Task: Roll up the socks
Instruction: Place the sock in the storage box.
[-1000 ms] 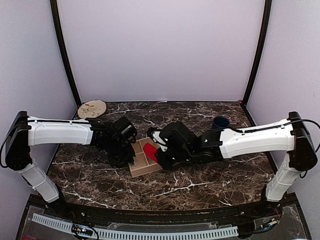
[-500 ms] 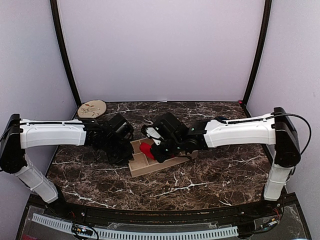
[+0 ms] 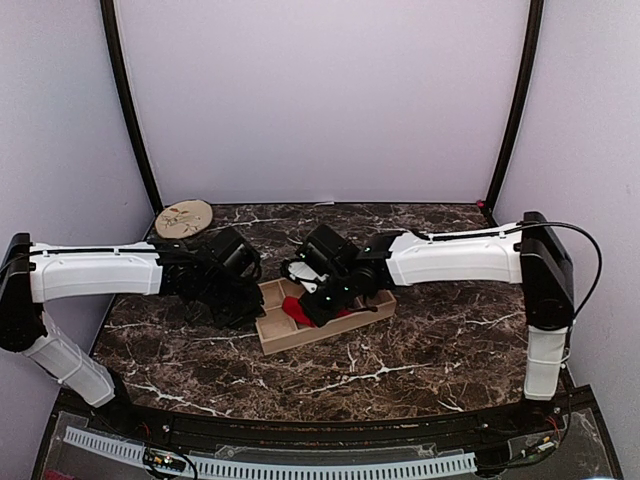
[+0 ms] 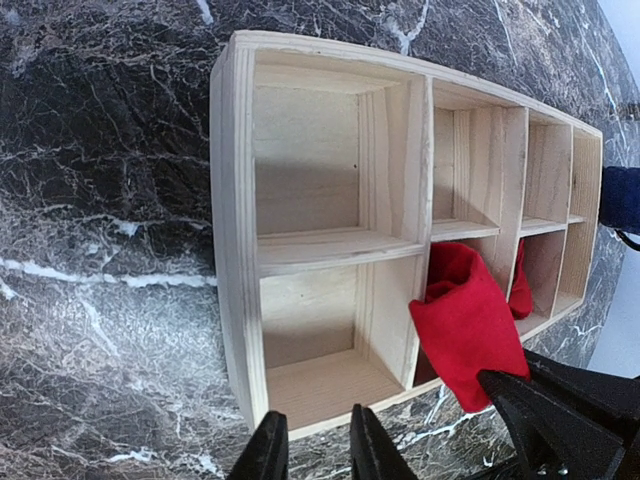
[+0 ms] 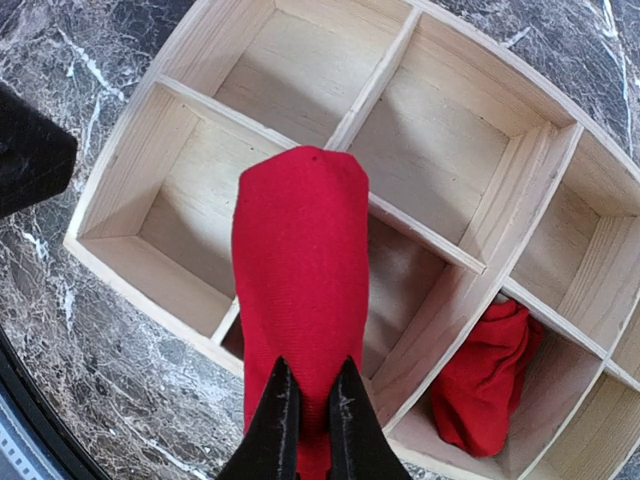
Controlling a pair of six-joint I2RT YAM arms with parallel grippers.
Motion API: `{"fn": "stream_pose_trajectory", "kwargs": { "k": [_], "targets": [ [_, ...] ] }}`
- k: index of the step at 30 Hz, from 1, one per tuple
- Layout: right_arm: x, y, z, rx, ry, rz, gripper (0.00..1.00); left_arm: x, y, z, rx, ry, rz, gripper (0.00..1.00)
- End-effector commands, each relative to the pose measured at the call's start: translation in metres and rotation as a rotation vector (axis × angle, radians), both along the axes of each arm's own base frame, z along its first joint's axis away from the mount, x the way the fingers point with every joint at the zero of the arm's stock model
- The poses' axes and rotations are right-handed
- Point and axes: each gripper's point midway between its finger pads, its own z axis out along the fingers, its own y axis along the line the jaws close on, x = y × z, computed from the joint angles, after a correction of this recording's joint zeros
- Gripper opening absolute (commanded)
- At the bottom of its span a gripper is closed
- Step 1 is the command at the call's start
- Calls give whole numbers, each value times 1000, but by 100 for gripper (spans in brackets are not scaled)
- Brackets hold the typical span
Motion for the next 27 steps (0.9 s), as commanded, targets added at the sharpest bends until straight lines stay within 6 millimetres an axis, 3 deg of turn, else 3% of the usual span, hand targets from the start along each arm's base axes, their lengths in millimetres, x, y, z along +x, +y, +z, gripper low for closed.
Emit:
{"fn": "stream_pose_trajectory", "kwargs": {
  "k": [1,10,20,27],
  "targets": [
    [10,-1,0,-17,24,-3,0,2,6,0,-2,-21,15,25],
    [21,-10,-12,-86,77,-9,0,9,-2,-5,-5,-30,0,25],
    [15,-21,-31,-168,129,17,0,15,-8,-11,-7,-36,-3,25],
    [17,-16,-37,-168,128,29,0,15,-10,-18,-11,-28,2,25]
  ]
}}
